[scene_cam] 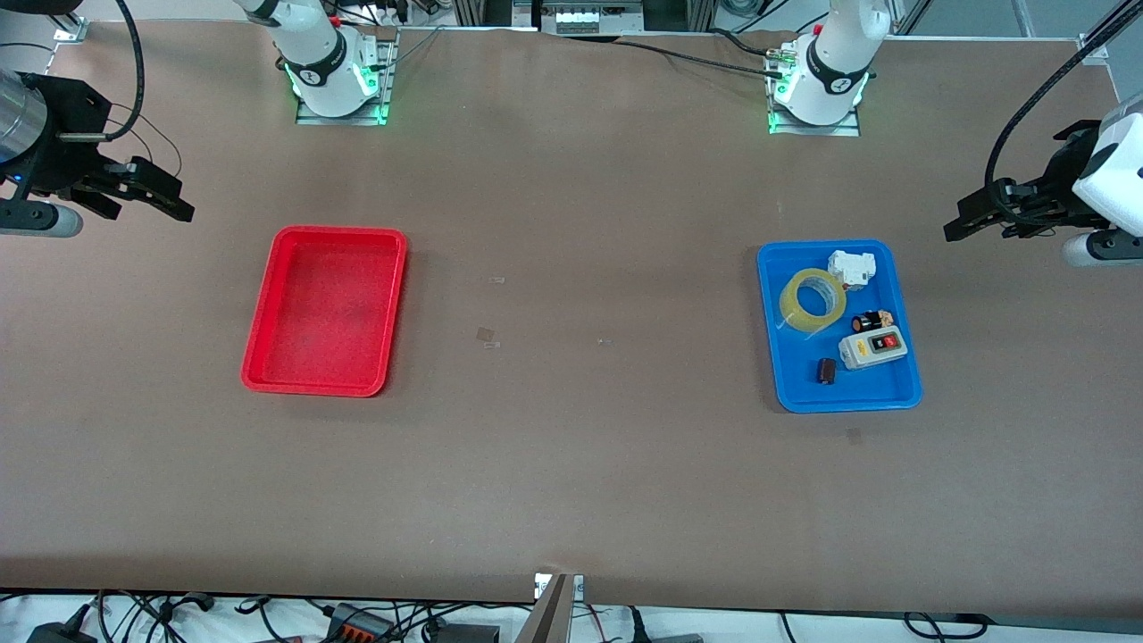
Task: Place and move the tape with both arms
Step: 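Reach the left gripper down toward the yellow tape roll in the blue tray, then grasp the yellow tape roll by its rim with the left gripper, then lift the tape roll and carry it toward the table middle with the left gripper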
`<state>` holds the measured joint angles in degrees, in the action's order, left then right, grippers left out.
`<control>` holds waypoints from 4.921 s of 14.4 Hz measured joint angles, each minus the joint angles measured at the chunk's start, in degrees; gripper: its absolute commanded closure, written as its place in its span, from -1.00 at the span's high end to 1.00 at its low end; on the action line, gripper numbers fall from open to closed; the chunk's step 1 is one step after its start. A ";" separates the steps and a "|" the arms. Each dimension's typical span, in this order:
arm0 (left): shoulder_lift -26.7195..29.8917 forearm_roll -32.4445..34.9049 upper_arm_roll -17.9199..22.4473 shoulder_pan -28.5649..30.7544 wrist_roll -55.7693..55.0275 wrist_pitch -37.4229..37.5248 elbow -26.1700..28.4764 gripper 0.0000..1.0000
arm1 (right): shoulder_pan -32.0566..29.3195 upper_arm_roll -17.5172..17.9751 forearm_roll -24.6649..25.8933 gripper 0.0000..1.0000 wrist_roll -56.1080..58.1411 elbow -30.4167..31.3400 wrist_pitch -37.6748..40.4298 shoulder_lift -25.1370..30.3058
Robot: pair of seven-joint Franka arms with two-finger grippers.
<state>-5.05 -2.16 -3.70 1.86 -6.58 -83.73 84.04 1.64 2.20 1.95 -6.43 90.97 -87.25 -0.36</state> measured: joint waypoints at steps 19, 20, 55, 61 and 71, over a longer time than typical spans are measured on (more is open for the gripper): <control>-6.16 0.03 -0.81 0.08 -0.01 -17.78 19.02 1.00 | 0.13 0.05 -0.07 0.96 0.04 0.01 -1.16 -0.92; -6.14 0.03 -1.12 0.04 -0.02 -22.40 22.92 1.00 | 0.14 0.05 -0.08 0.96 0.04 0.01 -1.61 -1.18; -15.38 0.03 -1.28 0.69 -1.05 -43.22 37.03 -0.85 | 0.17 0.06 -0.69 0.96 0.04 0.02 -3.23 -2.41; -9.28 0.01 -6.33 0.55 -5.60 -39.46 35.06 -0.85 | 0.17 0.06 -1.04 0.96 0.04 0.02 -3.38 -2.41; -15.08 0.01 -24.17 -6.83 -35.97 -39.69 26.31 -0.83 | 0.13 0.04 -1.09 0.96 0.04 0.04 -3.63 -2.80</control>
<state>-20.13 -2.15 -27.87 -4.97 -42.55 -123.43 110.35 1.77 2.24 0.85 -6.39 91.01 -90.88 -3.16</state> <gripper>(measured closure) 0.767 0.018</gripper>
